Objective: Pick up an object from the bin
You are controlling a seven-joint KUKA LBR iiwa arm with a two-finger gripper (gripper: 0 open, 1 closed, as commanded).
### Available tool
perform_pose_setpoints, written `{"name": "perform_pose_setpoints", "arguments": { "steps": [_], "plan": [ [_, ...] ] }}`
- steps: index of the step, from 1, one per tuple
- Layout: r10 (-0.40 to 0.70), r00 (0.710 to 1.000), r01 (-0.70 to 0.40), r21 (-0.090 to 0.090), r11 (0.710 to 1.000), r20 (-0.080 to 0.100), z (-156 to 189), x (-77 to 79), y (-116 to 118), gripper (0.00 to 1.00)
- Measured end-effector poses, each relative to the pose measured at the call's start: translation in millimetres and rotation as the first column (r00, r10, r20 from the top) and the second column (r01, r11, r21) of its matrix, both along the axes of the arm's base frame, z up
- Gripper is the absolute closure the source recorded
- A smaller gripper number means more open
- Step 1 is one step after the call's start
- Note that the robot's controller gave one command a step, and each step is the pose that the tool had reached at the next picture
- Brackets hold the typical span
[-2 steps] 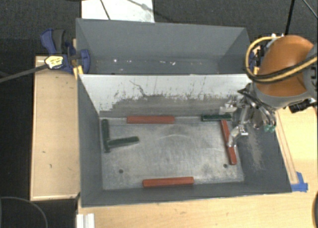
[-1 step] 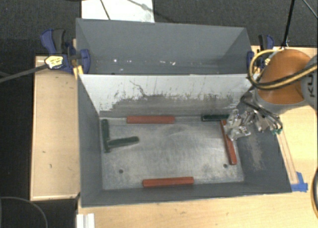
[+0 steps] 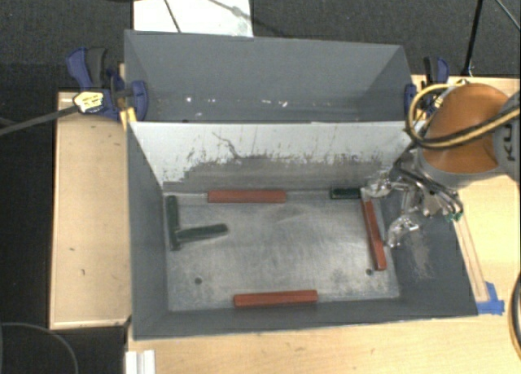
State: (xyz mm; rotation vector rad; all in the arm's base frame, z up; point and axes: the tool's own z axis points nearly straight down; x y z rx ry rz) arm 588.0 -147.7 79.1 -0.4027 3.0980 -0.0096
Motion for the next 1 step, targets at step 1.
{"name": "perform_pose_setpoints", "arguments": {
  "steps": [1],
  "plan": [
    [-0.001, 1.0, 0.001, -0.003, 1.0, 0.015, 2.8, 3.4, -1.0, 1.0]
  ]
}}
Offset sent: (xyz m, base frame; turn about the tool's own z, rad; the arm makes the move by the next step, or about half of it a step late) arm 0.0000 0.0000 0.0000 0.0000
